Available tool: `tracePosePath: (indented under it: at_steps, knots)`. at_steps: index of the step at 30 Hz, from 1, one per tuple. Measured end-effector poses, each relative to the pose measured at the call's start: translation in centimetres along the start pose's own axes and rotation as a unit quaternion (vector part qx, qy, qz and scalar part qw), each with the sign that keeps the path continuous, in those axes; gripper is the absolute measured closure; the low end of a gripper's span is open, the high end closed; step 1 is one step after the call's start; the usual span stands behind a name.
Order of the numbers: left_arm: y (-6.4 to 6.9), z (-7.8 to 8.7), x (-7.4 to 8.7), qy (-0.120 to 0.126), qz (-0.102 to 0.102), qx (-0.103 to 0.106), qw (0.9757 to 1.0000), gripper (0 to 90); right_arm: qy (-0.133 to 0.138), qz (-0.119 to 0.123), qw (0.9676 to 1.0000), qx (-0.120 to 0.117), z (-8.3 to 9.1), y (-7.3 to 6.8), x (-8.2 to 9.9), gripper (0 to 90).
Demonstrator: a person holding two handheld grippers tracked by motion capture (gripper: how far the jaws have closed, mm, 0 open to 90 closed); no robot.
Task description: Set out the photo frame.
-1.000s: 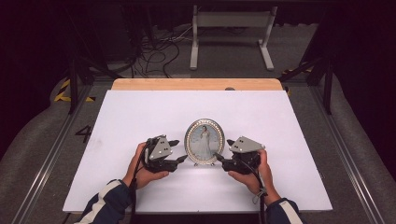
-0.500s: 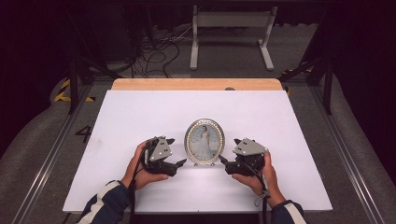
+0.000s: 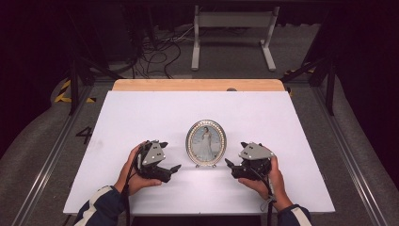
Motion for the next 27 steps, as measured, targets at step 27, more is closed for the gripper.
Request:
tracePosePath:
  at_steps: [27]
  knots:
    - [-0.1,2.9,2.6,-0.02,-0.003,-0.028,0.9994,8.2,-0.002,0.001,0.9998,0.022,1.3,1.5,2.0,22.2]
Point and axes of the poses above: each handheld gripper's, and its own axes: z roughly backward along the jaws, x roughly out of its underside, y roughly to its right, the point moved 4 cm from there along -z, roughly forward along the jaws, and after that the axes turned 11 degrees about -z, right-handed, at the moved point
